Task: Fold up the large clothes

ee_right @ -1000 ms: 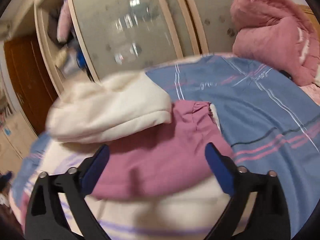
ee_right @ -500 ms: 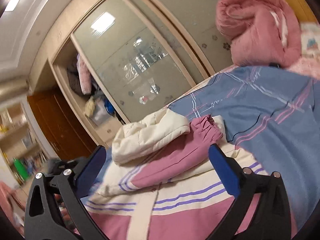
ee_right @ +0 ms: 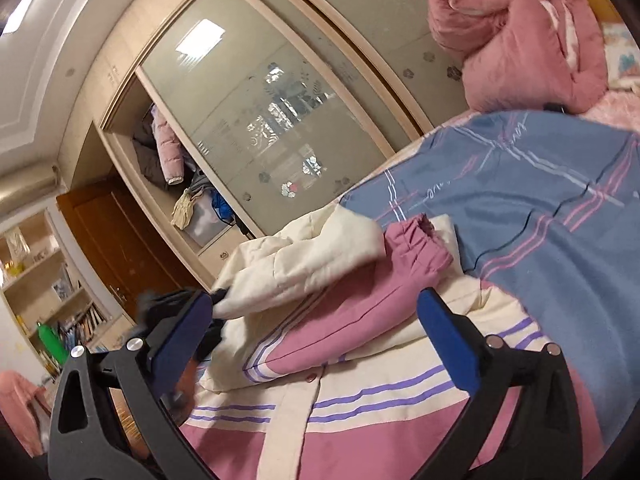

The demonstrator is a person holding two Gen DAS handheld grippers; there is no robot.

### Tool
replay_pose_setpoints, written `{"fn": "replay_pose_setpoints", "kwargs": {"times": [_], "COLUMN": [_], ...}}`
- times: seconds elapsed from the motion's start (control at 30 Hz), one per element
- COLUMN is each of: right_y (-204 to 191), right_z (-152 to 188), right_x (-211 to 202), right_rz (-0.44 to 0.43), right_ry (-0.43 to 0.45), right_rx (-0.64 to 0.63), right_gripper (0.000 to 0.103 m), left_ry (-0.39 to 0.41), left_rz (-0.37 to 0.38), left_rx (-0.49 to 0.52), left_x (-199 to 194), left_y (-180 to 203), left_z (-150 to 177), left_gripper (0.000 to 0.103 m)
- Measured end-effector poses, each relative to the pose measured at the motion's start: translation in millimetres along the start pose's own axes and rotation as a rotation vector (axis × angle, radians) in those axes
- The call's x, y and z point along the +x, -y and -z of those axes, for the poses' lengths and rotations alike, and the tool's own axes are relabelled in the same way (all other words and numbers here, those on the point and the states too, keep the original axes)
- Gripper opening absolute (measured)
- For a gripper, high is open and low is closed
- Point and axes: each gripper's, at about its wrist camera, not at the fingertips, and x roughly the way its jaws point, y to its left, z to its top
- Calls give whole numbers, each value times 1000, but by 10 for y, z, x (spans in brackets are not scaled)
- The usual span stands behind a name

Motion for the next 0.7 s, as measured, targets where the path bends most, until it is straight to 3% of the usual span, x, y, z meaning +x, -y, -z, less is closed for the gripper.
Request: {"fn": "replay_pose_setpoints", "kwargs": {"times": [0.1,0.23,0.3,0.37,0.4,0.43,0.47,0.5,0.53,0.63,0.7], "right_y": [11,-32,-81,-135,-159,-188,-213,-248,-274,-305,-328], "right_z": [2,20,63,124,141,169,187,208,224,263,292], "right_x": [-41,-76,-53,-29,-19,-10,1,13,19,26,29], "right_rz": [1,29,51,76,86,94,101,113,126,162,189], "right_ry": [-3,-13,-36,-57,-63,-67,-70,-72,-71,-64,-71], "right_rx": [-7,-38,-74,-114,-133,-153,-173,-201,-226,-271,-296], "right_gripper": [102,102,102,102,102,102,102,102,102,102,102], "left_ry": [-27,-89,-94,-88,-88,-90,-89,-79,-53,41,159], "left_rz": [-37,-163,-170,-148,-150,-157,-152,-151,-161,-202,-289], "left_rx": [25,-83,-88,-28,-3,35,84,113,144,313,451], "left_x": [-169,-30,-16,-47,-81,-107,-169,-211,-302,-661,-921], "left_y": [118,-432,-620,-567,-510,-423,-300,-200,-91,321,555], "left_z": [470,975,1081,1055,1031,1015,994,968,985,1043,1106], "left_gripper": [16,16,16,17,24,49,66,95,101,101,101]}}
